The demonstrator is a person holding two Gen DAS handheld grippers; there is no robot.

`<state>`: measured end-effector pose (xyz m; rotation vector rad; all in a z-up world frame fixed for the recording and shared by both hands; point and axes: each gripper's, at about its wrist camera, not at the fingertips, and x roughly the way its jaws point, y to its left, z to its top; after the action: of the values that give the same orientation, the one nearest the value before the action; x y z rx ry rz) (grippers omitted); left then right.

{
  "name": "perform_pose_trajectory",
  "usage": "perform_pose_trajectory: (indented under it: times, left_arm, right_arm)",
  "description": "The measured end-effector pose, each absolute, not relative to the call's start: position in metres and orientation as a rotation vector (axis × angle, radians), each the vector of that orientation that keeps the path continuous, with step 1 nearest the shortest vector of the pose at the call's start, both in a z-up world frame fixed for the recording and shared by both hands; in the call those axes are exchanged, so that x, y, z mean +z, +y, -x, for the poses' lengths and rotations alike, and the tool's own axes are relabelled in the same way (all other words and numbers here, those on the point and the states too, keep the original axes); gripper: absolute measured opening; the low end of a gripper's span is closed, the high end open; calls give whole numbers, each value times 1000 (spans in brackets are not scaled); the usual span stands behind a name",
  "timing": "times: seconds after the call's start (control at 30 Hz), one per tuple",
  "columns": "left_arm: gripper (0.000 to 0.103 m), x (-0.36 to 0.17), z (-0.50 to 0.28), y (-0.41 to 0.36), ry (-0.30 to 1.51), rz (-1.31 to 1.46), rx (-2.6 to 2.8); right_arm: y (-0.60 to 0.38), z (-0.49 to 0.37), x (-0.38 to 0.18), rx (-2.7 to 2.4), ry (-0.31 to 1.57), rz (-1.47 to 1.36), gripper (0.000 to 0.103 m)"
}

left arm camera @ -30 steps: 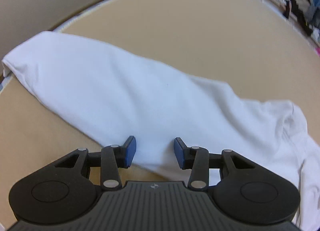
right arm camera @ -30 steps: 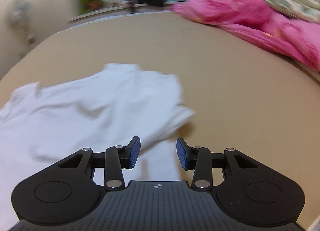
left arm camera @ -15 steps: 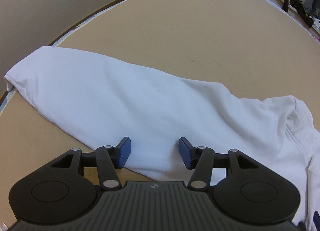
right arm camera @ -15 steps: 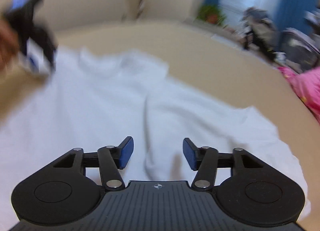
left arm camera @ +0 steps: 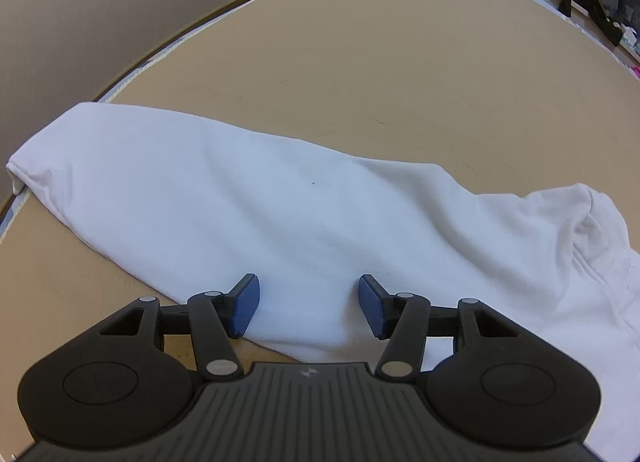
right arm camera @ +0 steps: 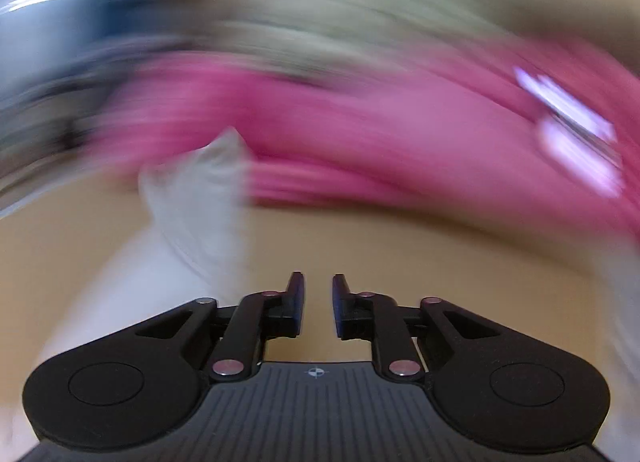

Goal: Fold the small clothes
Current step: 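Grasp the sleeve cuff with the right tool and pull it straight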

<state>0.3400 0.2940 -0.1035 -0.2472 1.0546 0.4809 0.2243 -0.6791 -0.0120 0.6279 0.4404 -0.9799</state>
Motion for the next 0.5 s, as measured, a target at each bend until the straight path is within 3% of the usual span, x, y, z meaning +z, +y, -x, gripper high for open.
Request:
perform_pose_trajectory:
  times: [0.07,0.17,0.37,0.4,0.5]
  left_arm:
    - [60,-103,-338,292,1053,226,479]
    - [62,-102,-337,289,1050,210,479]
    - [63,-101,-339,281,1042,186,483]
    - [64,-102,-339,279,1040,180,484]
    - [65,-103,-340,274,1032,161,488]
  right_arm:
    - [-697,-188,-50,-947,422,-796,17]
    - [-679,-176,-90,-774,453,-764,18]
    - [-667,-212,-87,-554,443,-752,53]
    - [-667,-220,-85,-559,441,-762,57]
    - [-676,-242,-100,-594,471,-850,55]
